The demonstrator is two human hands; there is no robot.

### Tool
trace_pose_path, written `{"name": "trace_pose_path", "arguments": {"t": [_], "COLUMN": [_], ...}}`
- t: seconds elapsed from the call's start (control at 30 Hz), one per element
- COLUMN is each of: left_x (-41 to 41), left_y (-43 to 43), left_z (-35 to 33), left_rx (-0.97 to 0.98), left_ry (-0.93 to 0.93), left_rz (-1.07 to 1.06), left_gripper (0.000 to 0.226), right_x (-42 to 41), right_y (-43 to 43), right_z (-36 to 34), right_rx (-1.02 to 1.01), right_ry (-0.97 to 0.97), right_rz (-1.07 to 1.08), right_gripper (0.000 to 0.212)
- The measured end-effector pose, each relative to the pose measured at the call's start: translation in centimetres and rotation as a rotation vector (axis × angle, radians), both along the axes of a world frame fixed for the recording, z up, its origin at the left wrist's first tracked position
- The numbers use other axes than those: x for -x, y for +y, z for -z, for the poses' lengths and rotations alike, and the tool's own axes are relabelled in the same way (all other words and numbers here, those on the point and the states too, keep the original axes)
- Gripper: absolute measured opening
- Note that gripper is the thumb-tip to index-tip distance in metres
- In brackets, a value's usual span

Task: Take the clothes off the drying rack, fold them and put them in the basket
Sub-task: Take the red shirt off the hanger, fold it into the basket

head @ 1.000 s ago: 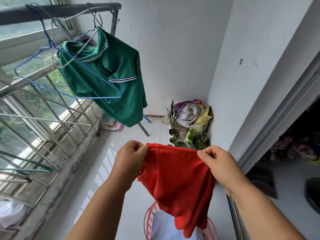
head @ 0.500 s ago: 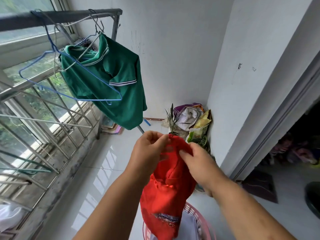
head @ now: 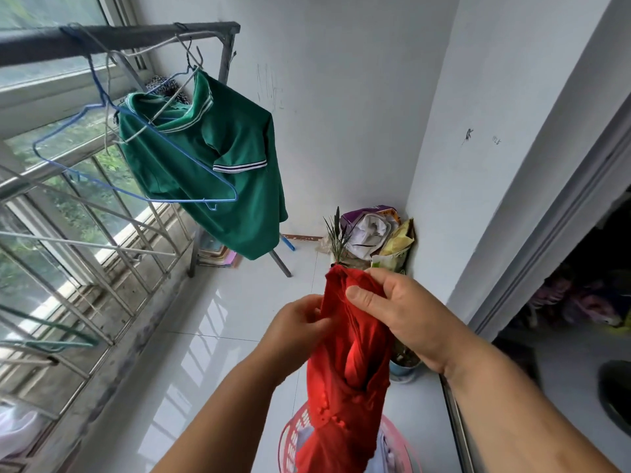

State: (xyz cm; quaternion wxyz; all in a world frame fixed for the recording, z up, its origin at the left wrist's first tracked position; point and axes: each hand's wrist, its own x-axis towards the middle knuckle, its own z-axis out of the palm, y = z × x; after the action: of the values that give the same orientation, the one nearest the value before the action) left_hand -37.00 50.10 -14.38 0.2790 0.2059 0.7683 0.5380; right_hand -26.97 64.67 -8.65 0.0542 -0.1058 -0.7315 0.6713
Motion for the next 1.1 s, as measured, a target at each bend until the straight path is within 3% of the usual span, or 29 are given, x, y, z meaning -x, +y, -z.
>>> {"name": "trace_pose_path", "arguments": {"t": [0.07,0.2,0.3,0.37,0.43,0.67,0.8,0.87,0.93,1.03,1.1], "left_x": [0.5,1.2,0.9,0.8,0.8,1.5,2.1,2.4,2.7,3.1,3.3], "left_y": [0.0,-0.8,-0.8,-0.7,-0.7,-2.3,-2.9,-3.3,-3.7,-4.2,-4.7], "left_z": [-0.4,-2.4,-3.8,-4.3,-4.6,-4.9,-4.9,-4.5,-4.1,-4.0,-4.2], "left_rx": [0.151,0.315,0.401,0.428,0.434,0.433,0.382,0.36,0.361,0.356,0.367], "left_ry": [0.213,0.519,0.711,0.758,0.741,0.502,0.383,0.364,0.376,0.351,0.315], "left_rz": [-0.106,-0.246,-0.225,-0.181,-0.146,-0.054,-0.064,-0.097,-0.12,-0.123,-0.072], "left_gripper": [0.02,0.024,0.026,0.028,0.027,0.018,0.03,0.027,0.025,0.025,0.032], "right_x": [-0.2,-1.0,-1.9,-2.2,-2.2,-2.4,-2.8,-2.8,-3.0,-3.5,-3.7], "right_y": [0.5,2.2,2.8,3.3,3.7,4.2,4.4,4.5,4.5,5.0,5.3], "right_z": [0.4,1.3,1.5,1.7,1.9,2.9,3.9,4.0,3.6,2.8,2.8], "right_rx": [-0.128,-0.619,-0.709,-0.696,-0.608,-0.368,-0.407,-0.426,-0.439,-0.341,-0.423], "right_ry": [-0.028,-0.209,-0.255,-0.249,-0.267,-0.246,-0.241,-0.256,-0.262,-0.319,-0.342], "right_rz": [0.093,0.336,0.436,0.474,0.455,0.284,0.229,0.187,0.108,-0.022,-0.056], "right_gripper": [0.004,0.006,0.016,0.01,0.008,0.034,0.075,0.083,0.078,0.054,0.035]}}
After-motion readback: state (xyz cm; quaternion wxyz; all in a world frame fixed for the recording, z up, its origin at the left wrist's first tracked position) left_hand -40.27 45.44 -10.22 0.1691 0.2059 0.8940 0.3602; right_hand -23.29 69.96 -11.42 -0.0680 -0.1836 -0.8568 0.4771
